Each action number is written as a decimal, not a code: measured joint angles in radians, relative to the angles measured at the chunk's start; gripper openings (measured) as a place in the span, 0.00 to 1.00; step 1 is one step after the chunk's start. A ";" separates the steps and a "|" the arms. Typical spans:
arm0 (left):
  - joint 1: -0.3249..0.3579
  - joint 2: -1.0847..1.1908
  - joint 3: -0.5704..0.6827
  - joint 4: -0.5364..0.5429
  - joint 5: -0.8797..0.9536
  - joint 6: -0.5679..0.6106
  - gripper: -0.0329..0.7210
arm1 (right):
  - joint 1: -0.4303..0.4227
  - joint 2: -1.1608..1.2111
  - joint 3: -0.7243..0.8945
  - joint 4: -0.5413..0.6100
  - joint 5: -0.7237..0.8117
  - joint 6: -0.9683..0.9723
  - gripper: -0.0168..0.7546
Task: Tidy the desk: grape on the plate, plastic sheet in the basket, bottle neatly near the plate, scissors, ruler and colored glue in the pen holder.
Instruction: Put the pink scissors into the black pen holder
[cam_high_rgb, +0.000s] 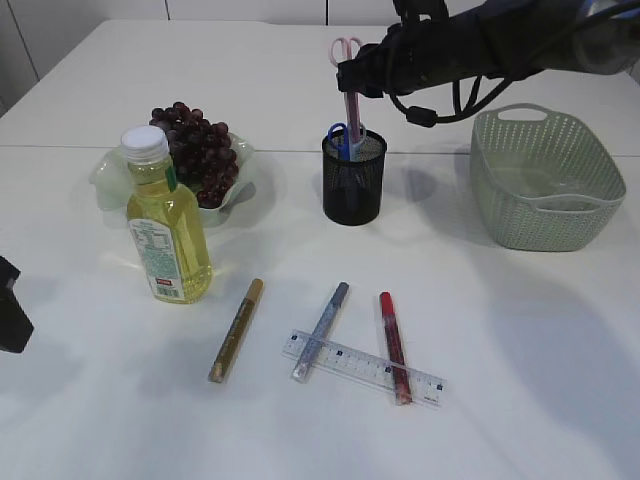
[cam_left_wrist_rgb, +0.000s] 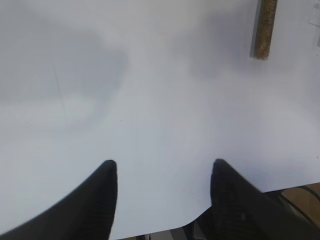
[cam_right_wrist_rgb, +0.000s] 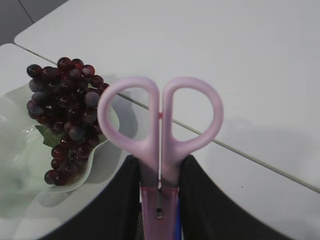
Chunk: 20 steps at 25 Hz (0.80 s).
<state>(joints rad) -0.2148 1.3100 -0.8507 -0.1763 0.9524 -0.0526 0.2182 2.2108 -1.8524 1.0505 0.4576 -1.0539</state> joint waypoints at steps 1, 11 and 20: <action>0.000 0.000 0.000 0.000 0.001 0.000 0.62 | 0.000 0.002 0.000 0.004 -0.008 -0.002 0.28; 0.000 0.000 0.000 0.000 0.002 0.000 0.62 | 0.000 0.011 0.000 0.011 -0.031 -0.011 0.28; 0.000 0.000 0.000 0.000 0.002 0.000 0.62 | 0.000 0.030 0.002 0.011 -0.031 -0.013 0.29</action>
<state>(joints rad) -0.2148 1.3100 -0.8507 -0.1763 0.9547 -0.0526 0.2182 2.2405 -1.8506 1.0617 0.4267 -1.0672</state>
